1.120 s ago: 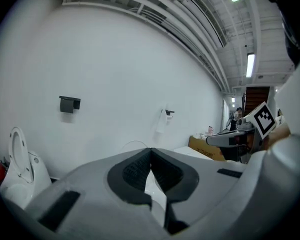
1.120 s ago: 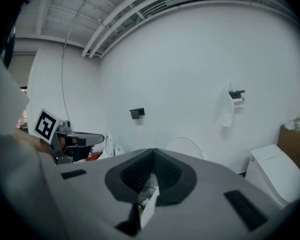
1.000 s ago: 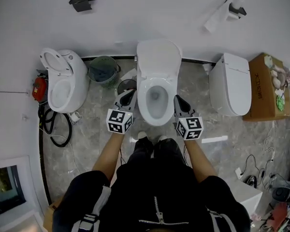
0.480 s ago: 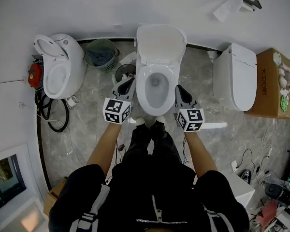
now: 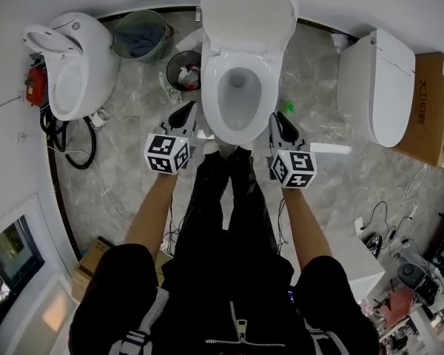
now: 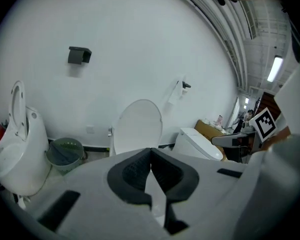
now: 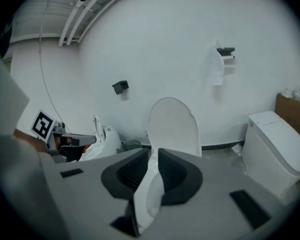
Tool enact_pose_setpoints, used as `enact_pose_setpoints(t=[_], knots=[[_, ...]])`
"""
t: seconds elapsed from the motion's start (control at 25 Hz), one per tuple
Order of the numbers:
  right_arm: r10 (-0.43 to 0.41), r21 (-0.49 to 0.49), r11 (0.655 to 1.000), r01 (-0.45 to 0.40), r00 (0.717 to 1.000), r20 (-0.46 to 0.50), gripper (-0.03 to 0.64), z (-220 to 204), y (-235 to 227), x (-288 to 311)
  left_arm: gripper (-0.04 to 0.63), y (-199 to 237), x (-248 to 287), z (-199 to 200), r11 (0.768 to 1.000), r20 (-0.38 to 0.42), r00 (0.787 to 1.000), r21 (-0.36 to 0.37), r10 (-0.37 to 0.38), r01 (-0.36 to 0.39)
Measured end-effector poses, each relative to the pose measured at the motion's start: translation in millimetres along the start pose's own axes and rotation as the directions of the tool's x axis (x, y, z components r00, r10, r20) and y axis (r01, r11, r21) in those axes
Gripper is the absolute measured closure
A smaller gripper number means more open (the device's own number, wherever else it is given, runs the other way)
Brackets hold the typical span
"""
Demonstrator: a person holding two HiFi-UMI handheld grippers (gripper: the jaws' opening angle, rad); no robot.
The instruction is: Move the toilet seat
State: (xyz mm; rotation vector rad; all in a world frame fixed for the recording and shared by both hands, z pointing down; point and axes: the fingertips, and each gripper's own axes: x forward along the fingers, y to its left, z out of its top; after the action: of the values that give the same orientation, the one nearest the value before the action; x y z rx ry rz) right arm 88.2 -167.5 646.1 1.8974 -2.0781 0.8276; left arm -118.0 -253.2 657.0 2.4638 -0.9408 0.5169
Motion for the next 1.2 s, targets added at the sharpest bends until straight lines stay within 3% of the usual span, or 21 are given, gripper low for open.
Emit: enact_pose_setpoints(t=[0.08, 0.16, 0.2, 0.24, 0.32, 0.44, 0.64, 0.8, 0.92, 0.96, 1.08, 1.2], knots=[[0.016, 0.07, 0.997, -0.013, 0.999, -0.044, 0.519, -28, -9, 12, 0.592, 9, 11, -29, 0.998, -0.052, 0.998, -0.058, 0.019, -0.022], [0.016, 0.16, 0.987, 0.0, 0.995, -0.094, 0.432, -61, -21, 24, 0.58, 16, 23, -63, 0.987, -0.11, 0.994, -0.16, 0.017, -0.035], [0.011, 0.208, 0.978, 0.015, 0.993, -0.12, 0.405, -78, -27, 28, 0.521, 19, 28, -78, 0.972, -0.121, 0.993, -0.232, 0.007, -0.035], [0.006, 0.26, 0.965, 0.032, 0.989, -0.145, 0.396, -94, -34, 32, 0.465, 21, 33, -92, 0.95, -0.119, 0.993, -0.312, -0.003, -0.035], [-0.004, 0.351, 0.934, 0.071, 0.982, -0.187, 0.368, -125, -47, 41, 0.436, 29, 42, -118, 0.892, -0.112, 0.994, -0.45, -0.001, -0.049], [-0.03, 0.426, 0.895, 0.135, 0.969, -0.245, 0.368, -169, -66, 55, 0.384, 45, 59, -165, 0.822, -0.165, 0.986, -0.559, 0.019, -0.11], [-0.021, 0.464, 0.864, 0.199, 0.933, -0.36, 0.364, -237, -79, 73, 0.358, 51, 76, -247, 0.734, -0.271, 0.963, -0.657, -0.016, -0.172], [0.016, 0.545, 0.798, 0.256, 0.896, -0.444, 0.36, -286, -87, 86, 0.339, 42, 95, -302, 0.69, -0.343, 0.936, -0.697, -0.078, -0.198], [0.044, 0.569, 0.767, 0.297, 0.859, -0.509, 0.353, -325, -91, 94, 0.331, 40, 106, -335, 0.609, -0.36, 0.928, -0.759, -0.097, -0.231], [0.054, 0.577, 0.758, 0.305, 0.852, -0.521, 0.345, -336, -91, 97, 0.324, 42, 110, -345, 0.591, -0.364, 0.926, -0.769, -0.094, -0.242], [0.073, 0.604, 0.73, 0.321, 0.841, -0.536, 0.342, -363, -92, 109, 0.299, 48, 126, -366, 0.571, -0.373, 0.921, -0.783, -0.11, -0.248], [0.081, 0.613, 0.708, 0.35, 0.823, -0.562, 0.352, -386, -97, 111, 0.283, 41, 136, -384, 0.574, -0.396, 0.905, -0.782, -0.155, -0.244]])
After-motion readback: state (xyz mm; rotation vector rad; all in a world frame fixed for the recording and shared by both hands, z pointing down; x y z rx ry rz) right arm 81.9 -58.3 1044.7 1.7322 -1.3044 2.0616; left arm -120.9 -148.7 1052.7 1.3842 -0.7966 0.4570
